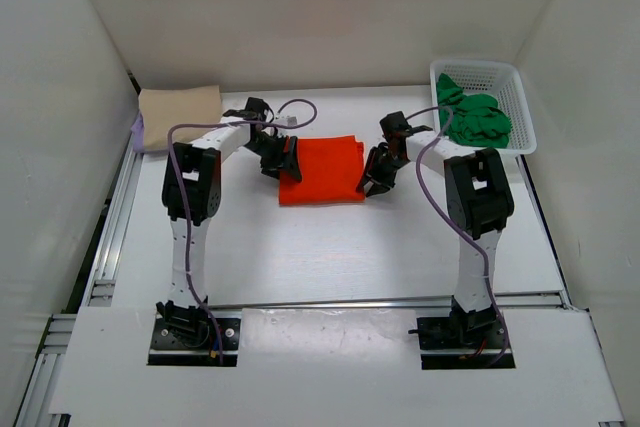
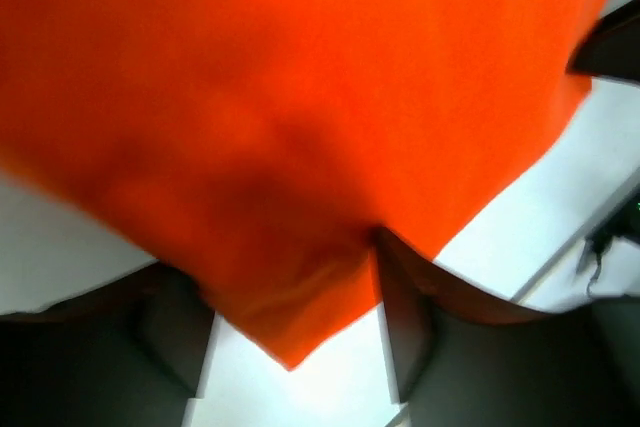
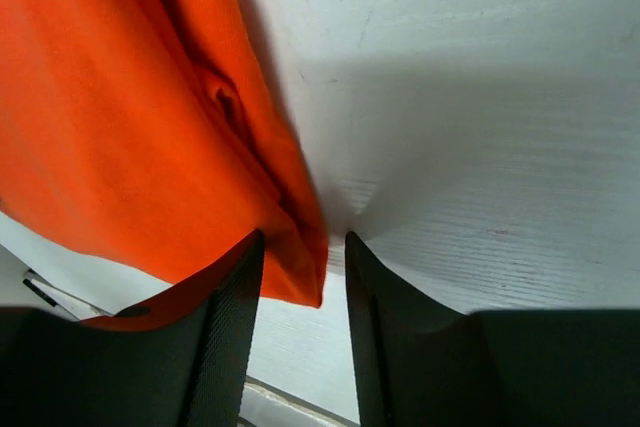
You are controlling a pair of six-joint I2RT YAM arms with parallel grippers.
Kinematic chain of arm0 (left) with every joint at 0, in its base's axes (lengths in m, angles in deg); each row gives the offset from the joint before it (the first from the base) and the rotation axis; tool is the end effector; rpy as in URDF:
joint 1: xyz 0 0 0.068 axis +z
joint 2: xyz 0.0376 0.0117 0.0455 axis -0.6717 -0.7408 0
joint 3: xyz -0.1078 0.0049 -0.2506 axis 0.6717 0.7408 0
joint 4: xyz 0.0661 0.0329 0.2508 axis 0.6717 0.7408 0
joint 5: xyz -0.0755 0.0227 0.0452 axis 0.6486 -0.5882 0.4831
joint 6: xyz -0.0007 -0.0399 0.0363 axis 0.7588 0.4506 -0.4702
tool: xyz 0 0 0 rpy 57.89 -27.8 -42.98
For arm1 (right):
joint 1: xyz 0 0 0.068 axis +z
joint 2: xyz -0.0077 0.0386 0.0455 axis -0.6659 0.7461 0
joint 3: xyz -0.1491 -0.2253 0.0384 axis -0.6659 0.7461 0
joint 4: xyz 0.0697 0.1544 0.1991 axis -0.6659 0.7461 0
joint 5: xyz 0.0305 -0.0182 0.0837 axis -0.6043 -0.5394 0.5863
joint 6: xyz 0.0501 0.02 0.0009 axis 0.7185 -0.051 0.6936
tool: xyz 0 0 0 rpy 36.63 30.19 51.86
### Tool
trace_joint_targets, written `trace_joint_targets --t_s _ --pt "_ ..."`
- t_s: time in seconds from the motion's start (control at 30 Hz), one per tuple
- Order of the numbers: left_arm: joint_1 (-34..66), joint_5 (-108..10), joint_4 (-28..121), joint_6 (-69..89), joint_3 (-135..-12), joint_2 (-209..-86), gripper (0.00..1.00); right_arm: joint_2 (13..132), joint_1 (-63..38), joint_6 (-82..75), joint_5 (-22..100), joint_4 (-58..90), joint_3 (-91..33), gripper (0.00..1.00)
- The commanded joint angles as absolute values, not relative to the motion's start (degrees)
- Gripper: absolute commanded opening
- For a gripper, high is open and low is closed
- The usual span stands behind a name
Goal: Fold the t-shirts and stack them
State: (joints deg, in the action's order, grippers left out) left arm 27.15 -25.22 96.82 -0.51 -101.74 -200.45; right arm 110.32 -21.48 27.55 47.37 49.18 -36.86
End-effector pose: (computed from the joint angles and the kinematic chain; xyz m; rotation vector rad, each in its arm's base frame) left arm 0.4328 -0.1361 0.1535 0.4525 2.8318 -0.8682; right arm 0.3916 0.1552 0.1527 0.3615 2.8639 0.6259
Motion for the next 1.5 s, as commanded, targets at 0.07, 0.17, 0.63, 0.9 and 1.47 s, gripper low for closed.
trace_joint_targets --t_s 0.07,0.17,0.63,0.9,1.47 --pt "28.13 -18.41 97.46 -1.29 -103.55 -209.09 0.39 109.33 -21.54 28.90 49.12 47.72 -36.41 0.42" --pt "29.89 -21.57 97.46 -1.29 -105.31 -208.40 0.10 108.80 -21.54 28.90 49.12 47.72 -35.89 0.42" --pt "33.15 -57.57 104.40 -1.29 -122.96 -202.85 0.10 97.82 -22.77 24.78 40.59 54.13 -34.22 0.43" --pt "30.60 -90.72 93.43 -1.29 -128.33 -204.43 0.10 94.22 -23.29 22.75 38.83 56.33 -33.51 0.43" --pt "34.81 -101.90 86.03 -1.29 -138.71 -205.49 0.10 90.35 -23.82 21.70 35.93 56.86 -28.68 0.43"
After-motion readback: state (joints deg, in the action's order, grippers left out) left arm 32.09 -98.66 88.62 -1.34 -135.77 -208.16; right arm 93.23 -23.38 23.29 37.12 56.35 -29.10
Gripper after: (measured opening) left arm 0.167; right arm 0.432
